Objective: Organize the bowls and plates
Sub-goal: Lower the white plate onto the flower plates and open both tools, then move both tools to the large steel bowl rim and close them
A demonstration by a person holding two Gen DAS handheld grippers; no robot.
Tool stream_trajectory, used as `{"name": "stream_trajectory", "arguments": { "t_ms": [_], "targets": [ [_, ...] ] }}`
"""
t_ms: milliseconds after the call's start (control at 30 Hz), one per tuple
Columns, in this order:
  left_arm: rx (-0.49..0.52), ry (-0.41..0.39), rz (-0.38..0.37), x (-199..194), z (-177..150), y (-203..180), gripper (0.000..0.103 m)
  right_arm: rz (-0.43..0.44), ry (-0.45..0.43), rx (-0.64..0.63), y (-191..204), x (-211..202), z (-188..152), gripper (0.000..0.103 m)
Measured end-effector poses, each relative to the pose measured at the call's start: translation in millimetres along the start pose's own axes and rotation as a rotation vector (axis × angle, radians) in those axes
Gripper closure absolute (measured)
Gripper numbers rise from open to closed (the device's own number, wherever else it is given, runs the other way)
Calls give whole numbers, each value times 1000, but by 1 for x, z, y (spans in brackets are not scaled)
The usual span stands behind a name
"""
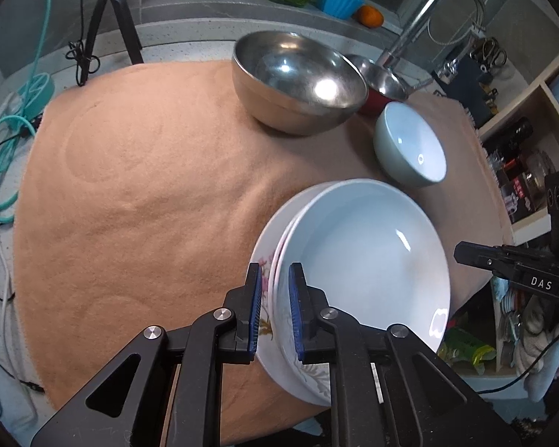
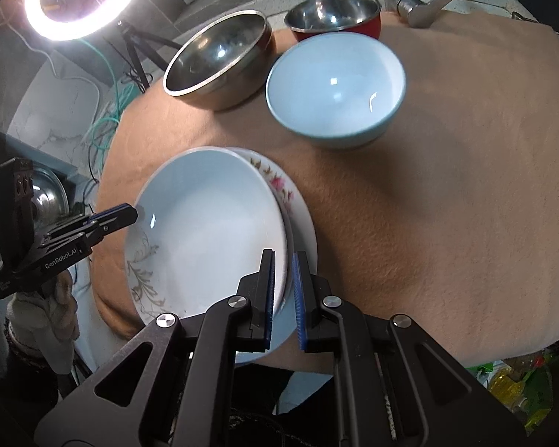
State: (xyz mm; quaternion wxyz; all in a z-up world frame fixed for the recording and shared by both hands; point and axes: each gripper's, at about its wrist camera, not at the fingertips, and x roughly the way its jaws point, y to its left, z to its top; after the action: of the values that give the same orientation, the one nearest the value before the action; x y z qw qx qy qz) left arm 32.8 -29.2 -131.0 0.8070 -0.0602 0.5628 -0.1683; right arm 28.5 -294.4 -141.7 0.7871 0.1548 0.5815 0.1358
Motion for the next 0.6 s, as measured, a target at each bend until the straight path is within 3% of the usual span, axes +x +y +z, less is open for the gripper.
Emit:
{"name": "stream_trajectory", "arguments": {
  "t_ms": [167, 367, 467, 600],
  "targets": [
    [-26, -56, -7, -10, 23, 7, 90, 17, -83, 11, 1, -15, 23, 70],
    [-59, -111, -16, -9, 54, 15, 90, 16, -168, -8, 8, -26, 59, 69],
    [-80, -121, -22, -4, 70, 20, 83, 18, -182, -18, 14, -24, 71, 69],
    [-105, -129, -18, 2, 85, 28, 82, 13, -189, -36, 17, -16, 90, 69]
  ]
}}
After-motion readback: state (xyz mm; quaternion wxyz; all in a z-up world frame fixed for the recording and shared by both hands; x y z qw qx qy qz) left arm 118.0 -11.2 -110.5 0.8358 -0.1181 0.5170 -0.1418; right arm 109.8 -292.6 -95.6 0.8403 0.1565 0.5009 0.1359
